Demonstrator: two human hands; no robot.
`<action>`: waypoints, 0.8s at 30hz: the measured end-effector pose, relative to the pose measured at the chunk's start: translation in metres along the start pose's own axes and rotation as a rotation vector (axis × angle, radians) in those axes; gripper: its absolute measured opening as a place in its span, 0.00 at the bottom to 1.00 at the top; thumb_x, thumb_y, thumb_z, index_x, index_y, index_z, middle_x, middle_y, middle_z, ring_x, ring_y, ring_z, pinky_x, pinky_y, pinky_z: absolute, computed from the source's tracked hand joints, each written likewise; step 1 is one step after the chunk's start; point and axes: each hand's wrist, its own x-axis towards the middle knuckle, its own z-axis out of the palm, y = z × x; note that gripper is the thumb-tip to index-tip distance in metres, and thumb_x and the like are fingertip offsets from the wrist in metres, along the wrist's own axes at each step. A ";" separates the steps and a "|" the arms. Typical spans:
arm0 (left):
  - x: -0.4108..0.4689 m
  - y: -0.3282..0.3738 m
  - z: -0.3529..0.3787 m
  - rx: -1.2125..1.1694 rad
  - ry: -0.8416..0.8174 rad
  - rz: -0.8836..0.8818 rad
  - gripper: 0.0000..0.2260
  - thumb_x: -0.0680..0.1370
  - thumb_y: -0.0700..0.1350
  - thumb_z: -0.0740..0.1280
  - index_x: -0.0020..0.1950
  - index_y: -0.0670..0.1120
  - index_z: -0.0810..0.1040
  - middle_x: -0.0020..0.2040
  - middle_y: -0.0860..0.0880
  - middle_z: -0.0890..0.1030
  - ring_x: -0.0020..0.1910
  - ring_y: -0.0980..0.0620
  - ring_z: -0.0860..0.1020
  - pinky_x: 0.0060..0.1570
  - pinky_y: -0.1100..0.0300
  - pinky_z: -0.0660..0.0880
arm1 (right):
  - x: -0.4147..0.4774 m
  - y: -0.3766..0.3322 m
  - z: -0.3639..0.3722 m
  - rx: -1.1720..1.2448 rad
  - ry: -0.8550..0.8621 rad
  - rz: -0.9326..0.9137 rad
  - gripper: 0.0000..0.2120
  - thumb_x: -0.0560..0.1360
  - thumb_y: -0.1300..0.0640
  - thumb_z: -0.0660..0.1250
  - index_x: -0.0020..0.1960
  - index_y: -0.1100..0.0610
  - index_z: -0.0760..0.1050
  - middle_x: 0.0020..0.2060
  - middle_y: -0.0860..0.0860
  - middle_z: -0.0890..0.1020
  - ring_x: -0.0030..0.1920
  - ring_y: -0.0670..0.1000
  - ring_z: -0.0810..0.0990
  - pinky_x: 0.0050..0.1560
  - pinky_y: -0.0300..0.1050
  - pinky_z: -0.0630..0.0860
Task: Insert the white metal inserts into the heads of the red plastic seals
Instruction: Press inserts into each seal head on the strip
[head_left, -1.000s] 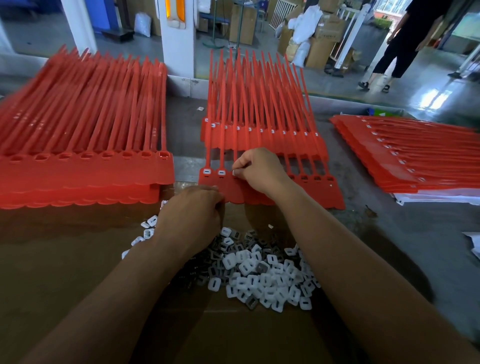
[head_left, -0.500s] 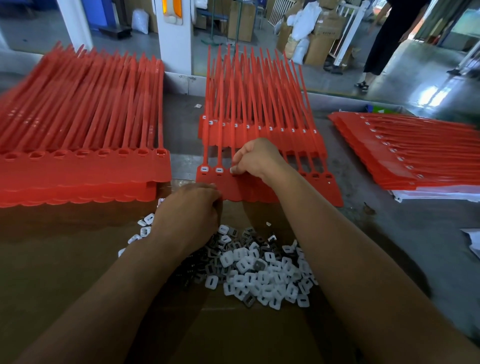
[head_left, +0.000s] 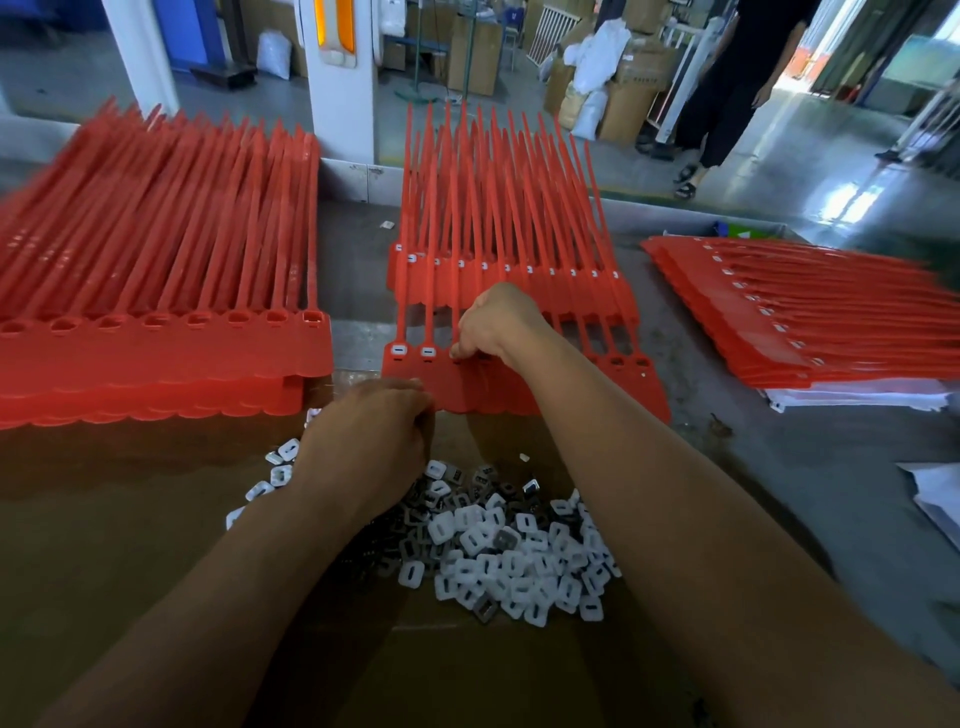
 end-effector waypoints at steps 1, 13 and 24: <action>0.000 0.000 0.000 0.000 -0.002 0.001 0.14 0.77 0.40 0.58 0.56 0.44 0.80 0.60 0.50 0.78 0.58 0.50 0.74 0.53 0.59 0.70 | -0.001 0.003 0.001 0.076 0.017 -0.002 0.24 0.68 0.53 0.73 0.61 0.59 0.74 0.58 0.53 0.77 0.57 0.56 0.76 0.48 0.46 0.72; 0.000 -0.003 0.001 0.007 0.009 -0.012 0.13 0.76 0.40 0.58 0.53 0.44 0.81 0.56 0.49 0.80 0.54 0.49 0.76 0.50 0.57 0.71 | -0.031 0.022 0.013 0.281 0.161 -0.262 0.10 0.72 0.59 0.70 0.36 0.50 0.71 0.36 0.44 0.74 0.47 0.49 0.77 0.47 0.43 0.73; 0.001 -0.004 -0.002 -0.018 -0.049 -0.002 0.12 0.75 0.41 0.60 0.53 0.49 0.81 0.56 0.51 0.79 0.54 0.50 0.75 0.48 0.58 0.71 | -0.102 0.023 0.002 0.140 -0.211 -0.464 0.06 0.69 0.57 0.73 0.47 0.54 0.81 0.39 0.43 0.80 0.43 0.43 0.78 0.45 0.36 0.74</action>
